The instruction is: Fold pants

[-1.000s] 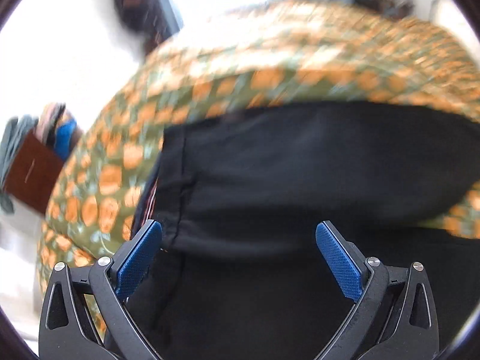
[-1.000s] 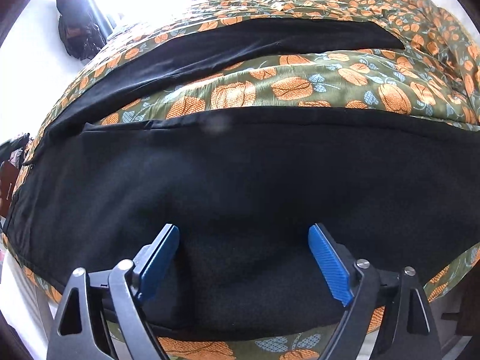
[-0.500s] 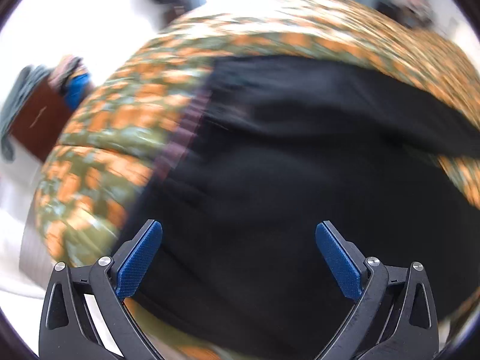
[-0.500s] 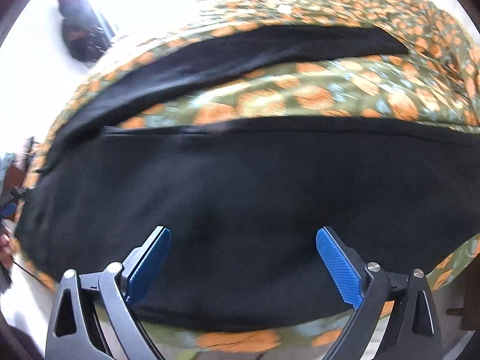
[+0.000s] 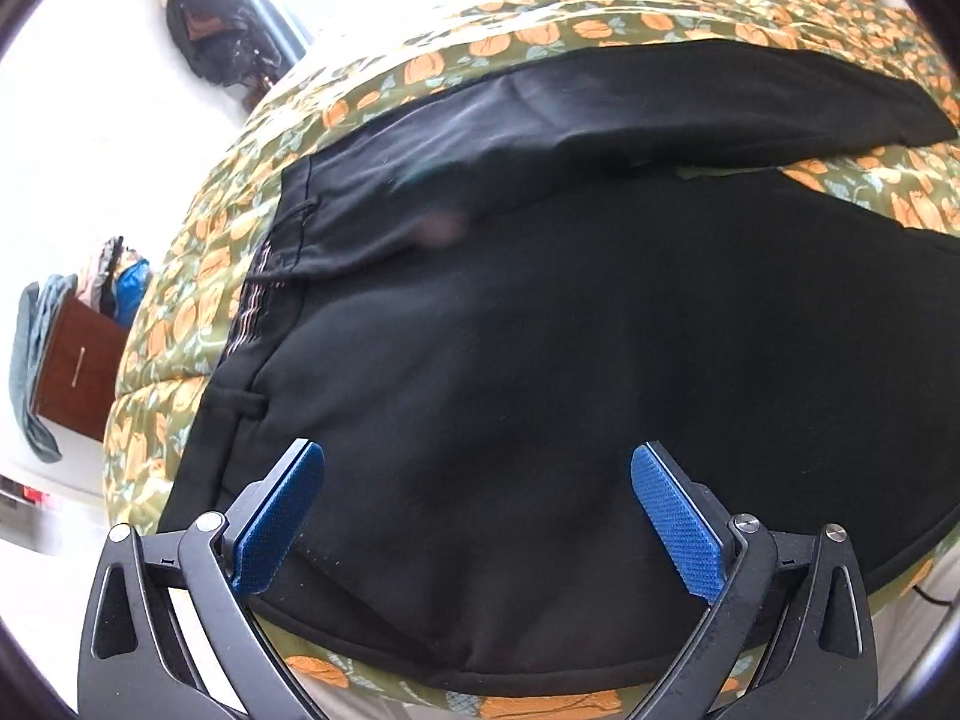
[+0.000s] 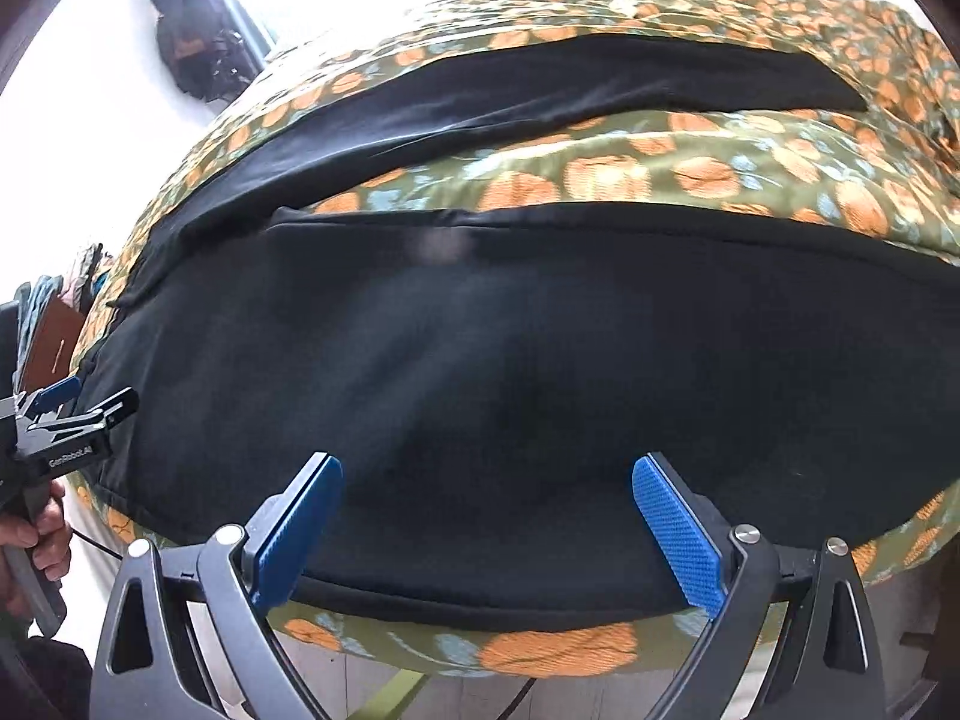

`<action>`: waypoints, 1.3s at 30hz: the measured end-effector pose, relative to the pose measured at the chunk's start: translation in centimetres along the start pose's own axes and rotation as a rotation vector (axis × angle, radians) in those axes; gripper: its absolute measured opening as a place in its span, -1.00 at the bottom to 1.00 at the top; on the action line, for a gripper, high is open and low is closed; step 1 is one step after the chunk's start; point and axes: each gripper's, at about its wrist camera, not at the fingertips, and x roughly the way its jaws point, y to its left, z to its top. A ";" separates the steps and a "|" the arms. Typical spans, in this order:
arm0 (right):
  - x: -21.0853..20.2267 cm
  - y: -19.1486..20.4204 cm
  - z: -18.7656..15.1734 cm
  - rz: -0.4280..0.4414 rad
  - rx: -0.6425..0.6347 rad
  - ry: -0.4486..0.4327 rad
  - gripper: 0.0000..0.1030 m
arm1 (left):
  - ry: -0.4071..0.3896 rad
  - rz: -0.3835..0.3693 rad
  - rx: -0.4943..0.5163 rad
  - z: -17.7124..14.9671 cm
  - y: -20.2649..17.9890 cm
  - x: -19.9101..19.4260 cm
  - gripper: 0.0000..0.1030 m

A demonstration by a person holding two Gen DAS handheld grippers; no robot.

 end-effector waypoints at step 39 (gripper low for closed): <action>11.0 -26.9 33.4 -0.309 0.026 -0.027 0.78 | -0.065 -0.059 -0.296 13.1 3.1 12.4 0.99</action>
